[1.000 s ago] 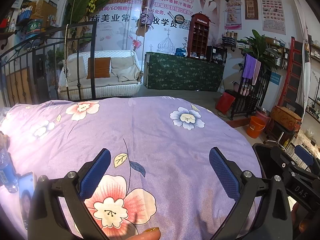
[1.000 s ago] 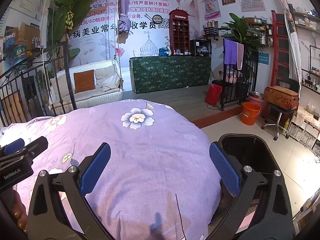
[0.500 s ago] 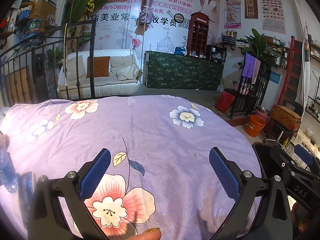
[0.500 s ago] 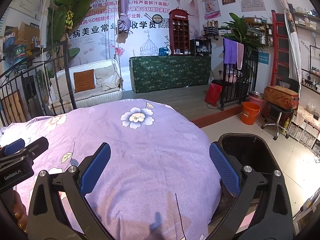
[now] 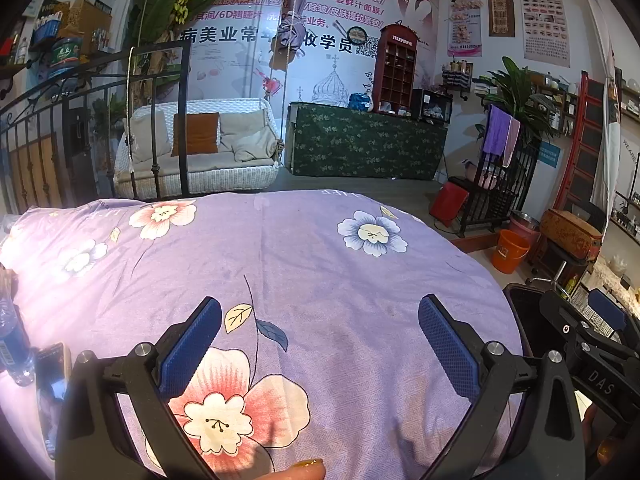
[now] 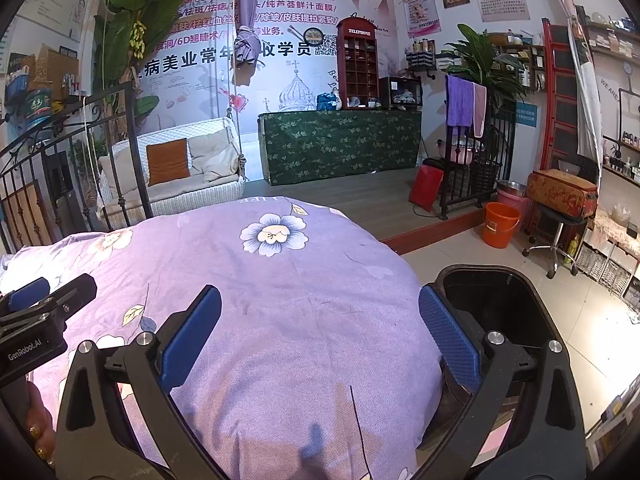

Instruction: Collect trash

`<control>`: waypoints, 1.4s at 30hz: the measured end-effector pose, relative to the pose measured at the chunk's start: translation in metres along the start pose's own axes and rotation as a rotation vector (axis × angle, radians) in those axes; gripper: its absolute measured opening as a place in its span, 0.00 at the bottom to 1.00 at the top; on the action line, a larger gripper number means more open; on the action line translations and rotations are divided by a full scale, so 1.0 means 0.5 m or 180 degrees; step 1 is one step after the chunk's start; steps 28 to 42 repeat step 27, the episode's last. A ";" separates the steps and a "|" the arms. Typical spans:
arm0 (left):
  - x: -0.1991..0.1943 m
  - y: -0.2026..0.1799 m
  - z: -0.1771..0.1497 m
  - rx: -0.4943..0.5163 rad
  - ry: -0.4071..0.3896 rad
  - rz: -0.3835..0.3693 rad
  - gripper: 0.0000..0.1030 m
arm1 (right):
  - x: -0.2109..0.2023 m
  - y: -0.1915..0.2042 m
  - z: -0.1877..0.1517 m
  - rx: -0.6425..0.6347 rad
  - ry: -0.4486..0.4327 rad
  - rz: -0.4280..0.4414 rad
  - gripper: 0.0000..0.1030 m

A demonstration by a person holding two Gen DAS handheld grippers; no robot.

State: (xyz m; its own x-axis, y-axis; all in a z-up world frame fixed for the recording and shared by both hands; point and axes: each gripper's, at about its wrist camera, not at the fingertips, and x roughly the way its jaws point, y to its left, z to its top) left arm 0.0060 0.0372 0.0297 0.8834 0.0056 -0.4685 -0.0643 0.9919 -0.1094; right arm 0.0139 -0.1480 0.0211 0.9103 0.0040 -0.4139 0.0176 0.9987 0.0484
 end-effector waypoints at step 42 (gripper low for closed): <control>0.013 -0.004 -0.004 -0.0007 0.0030 -0.0063 0.94 | 0.006 0.000 -0.002 -0.0006 0.0015 0.0000 0.95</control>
